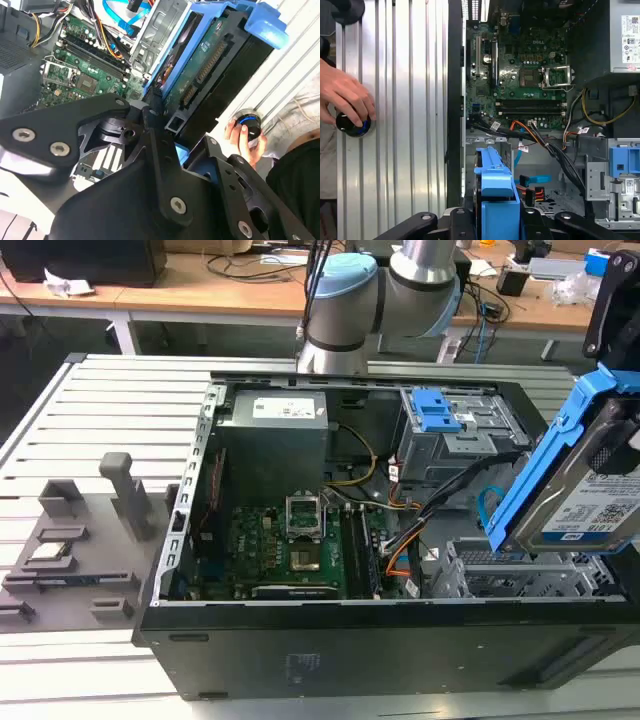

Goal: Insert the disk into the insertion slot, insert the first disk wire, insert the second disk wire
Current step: 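Insert the disk into the insertion slot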

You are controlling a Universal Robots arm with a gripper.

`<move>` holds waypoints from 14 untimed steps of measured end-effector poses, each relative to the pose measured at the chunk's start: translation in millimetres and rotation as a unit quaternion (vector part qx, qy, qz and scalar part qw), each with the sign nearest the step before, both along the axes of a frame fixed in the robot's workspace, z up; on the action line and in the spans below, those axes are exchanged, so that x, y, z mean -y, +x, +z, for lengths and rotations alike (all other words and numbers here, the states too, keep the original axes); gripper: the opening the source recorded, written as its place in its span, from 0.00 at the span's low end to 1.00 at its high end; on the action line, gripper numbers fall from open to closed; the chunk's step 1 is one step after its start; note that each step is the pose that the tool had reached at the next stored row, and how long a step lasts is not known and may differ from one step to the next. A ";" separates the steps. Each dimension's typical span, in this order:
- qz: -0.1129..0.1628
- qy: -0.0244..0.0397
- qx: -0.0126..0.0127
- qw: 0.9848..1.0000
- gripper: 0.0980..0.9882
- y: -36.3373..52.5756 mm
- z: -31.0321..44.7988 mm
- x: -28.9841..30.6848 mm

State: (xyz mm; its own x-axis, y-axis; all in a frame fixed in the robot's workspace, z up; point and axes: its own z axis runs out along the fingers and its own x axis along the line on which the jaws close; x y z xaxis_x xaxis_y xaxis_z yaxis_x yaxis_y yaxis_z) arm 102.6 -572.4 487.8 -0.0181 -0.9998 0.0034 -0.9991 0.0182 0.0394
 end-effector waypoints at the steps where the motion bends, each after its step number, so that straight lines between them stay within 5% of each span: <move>1: 0.000 0.000 0.000 1.000 0.30 0.0 -2.0 0.0; 8: 0.000 0.000 0.000 1.000 0.30 0.0 -16.7 -4.5; 14: 0.000 -0.002 0.000 1.000 0.30 0.0 -20.5 -13.0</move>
State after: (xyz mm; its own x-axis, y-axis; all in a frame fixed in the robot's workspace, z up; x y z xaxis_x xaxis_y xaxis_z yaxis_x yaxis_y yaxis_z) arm 102.6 -559.3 467.3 -0.0181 -0.9998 0.0067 -0.9991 0.0183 0.0393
